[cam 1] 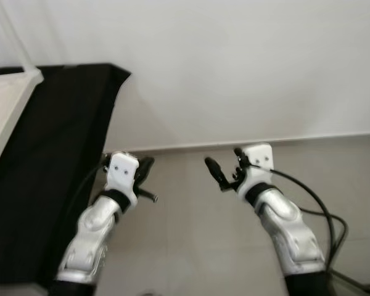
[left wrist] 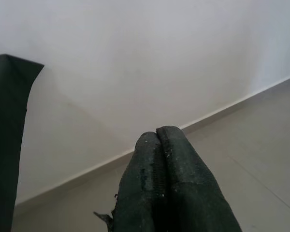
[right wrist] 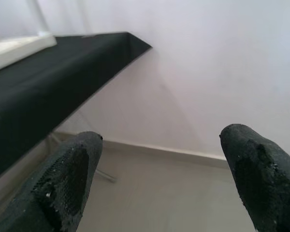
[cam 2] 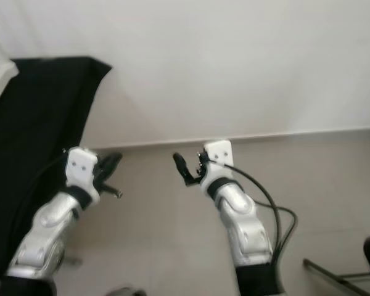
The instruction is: Building children table
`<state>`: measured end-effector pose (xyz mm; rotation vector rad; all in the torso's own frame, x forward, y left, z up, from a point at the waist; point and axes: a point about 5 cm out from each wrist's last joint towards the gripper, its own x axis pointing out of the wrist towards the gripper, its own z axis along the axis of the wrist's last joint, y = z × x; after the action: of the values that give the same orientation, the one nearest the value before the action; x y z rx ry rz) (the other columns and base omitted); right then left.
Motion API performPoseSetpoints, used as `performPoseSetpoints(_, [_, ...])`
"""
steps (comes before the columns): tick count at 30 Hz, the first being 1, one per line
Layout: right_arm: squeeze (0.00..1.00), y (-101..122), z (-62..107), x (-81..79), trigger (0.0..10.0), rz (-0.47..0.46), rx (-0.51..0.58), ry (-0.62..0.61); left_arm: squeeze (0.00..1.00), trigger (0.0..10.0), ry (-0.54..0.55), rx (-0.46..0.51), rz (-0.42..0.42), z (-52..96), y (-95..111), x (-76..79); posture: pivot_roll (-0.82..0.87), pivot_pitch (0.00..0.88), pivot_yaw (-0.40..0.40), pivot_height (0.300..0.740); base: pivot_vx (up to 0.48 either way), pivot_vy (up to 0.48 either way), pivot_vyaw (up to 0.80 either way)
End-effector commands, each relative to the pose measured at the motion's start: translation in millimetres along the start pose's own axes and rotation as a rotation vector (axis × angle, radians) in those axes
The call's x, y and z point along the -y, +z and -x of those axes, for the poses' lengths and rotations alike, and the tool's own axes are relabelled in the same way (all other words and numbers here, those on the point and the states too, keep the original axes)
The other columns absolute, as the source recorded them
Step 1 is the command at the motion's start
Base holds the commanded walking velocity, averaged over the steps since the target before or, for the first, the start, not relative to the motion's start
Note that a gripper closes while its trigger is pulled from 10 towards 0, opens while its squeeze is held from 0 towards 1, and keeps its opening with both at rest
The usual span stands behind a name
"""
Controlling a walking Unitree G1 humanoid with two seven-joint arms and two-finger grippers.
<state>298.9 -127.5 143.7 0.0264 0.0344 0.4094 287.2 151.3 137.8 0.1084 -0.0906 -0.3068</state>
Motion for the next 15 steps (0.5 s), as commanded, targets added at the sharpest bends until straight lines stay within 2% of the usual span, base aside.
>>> performPoseSetpoints(1, [0.00, -3.4, 5.2, 7.9, 10.0, -0.002, -0.013, -0.029, 0.00, 10.0, -0.022, 0.005, 0.000, -1.2, 0.6, 5.8, 0.01, 0.106, -0.003, 0.740, 0.401, 0.000, 0.00])
performPoseSetpoints(15, [0.00, -2.9, 4.6, 6.7, 10.0, -0.001, -0.009, -0.011, 0.00, 10.0, -0.028, 0.008, -0.008, -2.3, 1.4, 5.8, 0.01, 0.108, -0.001, 0.740, 0.399, 0.000, 0.00])
